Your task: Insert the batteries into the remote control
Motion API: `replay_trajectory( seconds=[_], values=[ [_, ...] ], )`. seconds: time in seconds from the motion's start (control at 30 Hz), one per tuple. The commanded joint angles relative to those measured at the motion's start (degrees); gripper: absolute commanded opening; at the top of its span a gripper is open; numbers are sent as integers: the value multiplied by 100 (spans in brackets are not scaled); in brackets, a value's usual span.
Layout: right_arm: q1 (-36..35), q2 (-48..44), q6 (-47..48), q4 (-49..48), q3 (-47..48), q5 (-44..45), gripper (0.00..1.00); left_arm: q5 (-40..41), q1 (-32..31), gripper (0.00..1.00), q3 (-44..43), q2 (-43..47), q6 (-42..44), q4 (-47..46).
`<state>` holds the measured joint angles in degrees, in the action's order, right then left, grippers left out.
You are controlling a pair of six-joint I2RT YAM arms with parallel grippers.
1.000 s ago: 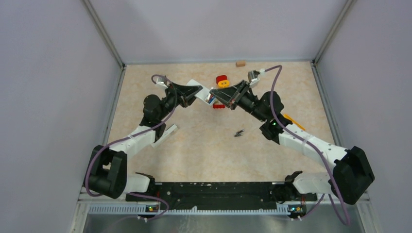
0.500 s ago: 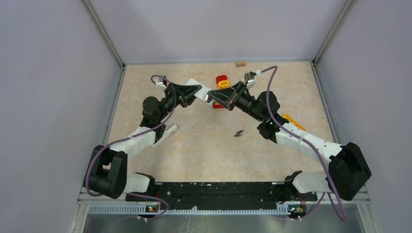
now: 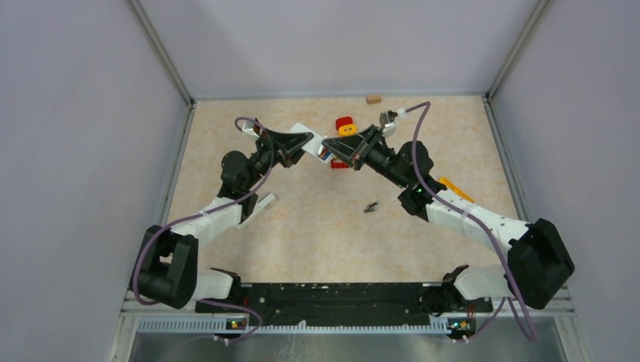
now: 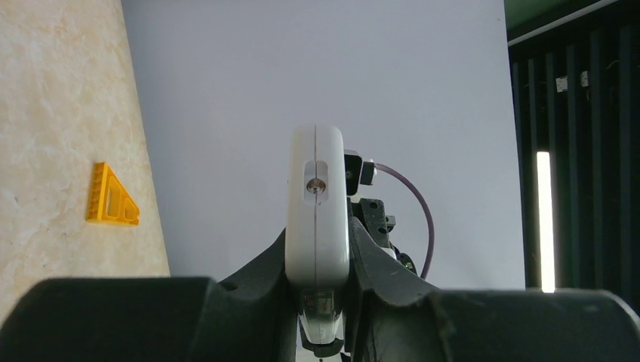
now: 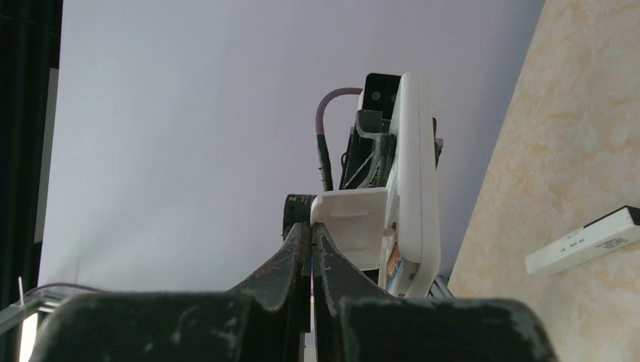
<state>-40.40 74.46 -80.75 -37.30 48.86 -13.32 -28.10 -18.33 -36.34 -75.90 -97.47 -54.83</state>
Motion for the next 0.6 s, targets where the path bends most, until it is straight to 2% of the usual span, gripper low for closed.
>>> replay_trajectory(
  seconds=[0.0, 0.57],
  values=[
    [-64, 17, 34, -310, 203, 72, 0, -60, -20, 0, -1, 165, -162, -669],
    [-64, -221, 269, -38, 17, 359, 0, -87, -9, 0, 1, 87, -558, -997]
  ],
)
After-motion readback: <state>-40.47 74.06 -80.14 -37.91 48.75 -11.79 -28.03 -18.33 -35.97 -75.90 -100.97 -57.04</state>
